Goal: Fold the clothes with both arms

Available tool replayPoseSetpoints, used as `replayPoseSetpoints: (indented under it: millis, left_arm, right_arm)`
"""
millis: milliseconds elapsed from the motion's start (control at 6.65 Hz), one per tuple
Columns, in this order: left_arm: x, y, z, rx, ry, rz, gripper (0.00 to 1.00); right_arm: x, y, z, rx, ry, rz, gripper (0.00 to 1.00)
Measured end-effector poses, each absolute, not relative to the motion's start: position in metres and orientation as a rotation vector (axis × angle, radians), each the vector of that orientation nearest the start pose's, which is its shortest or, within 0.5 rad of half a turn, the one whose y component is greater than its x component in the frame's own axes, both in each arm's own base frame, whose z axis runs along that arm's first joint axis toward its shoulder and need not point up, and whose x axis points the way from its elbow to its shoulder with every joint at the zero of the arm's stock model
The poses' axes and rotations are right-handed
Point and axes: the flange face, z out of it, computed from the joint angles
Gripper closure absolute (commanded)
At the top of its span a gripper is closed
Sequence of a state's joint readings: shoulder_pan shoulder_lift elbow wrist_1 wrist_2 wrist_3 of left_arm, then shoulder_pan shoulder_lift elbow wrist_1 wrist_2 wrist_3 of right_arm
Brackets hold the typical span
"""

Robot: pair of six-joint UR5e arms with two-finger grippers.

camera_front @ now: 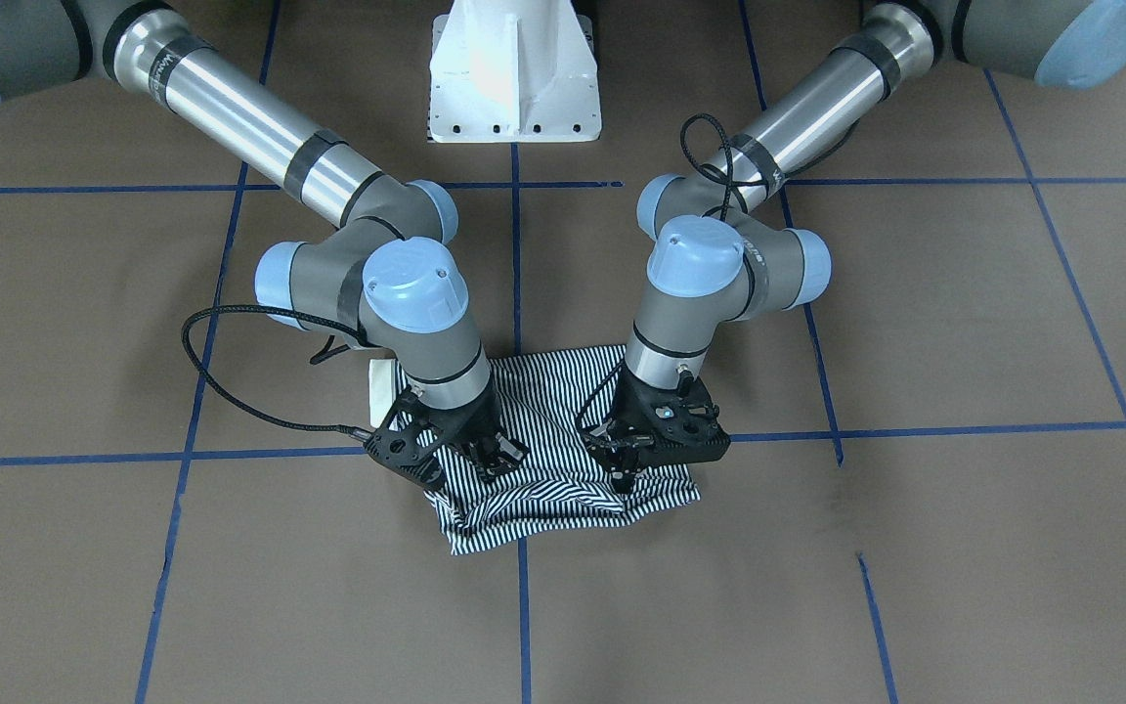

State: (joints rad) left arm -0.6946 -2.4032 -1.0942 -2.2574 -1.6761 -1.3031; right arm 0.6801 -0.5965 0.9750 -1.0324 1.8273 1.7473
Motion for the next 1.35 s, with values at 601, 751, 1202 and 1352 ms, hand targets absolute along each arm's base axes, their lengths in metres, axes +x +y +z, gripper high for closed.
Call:
replayPoseSetpoints:
  millis: [601, 751, 1202, 1352]
  left_arm:
    - [0.486, -0.690, 0.300, 0.507, 0.946, -0.329, 1.00]
    - [0.464, -0.698, 0.308, 0.515, 0.941, -0.310, 1.00]
    - [0.335, -0.710, 0.375, 0.505, 0.938, -0.149, 1.00]
    - [0.274, -0.706, 0.402, 0.501, 0.944, -0.083, 0.85]
  right_arm:
    - [-0.566, -0.700, 0.237, 0.068, -0.981, 0.731, 1.00]
    - [-0.540, -0.717, 0.240, 0.068, -0.986, 0.708, 1.00]
    - [-0.382, -0.723, 0.332, 0.065, -0.929, 0.514, 1.00]
    - [-0.313, -0.720, 0.372, 0.067, -0.900, 0.434, 1.00]
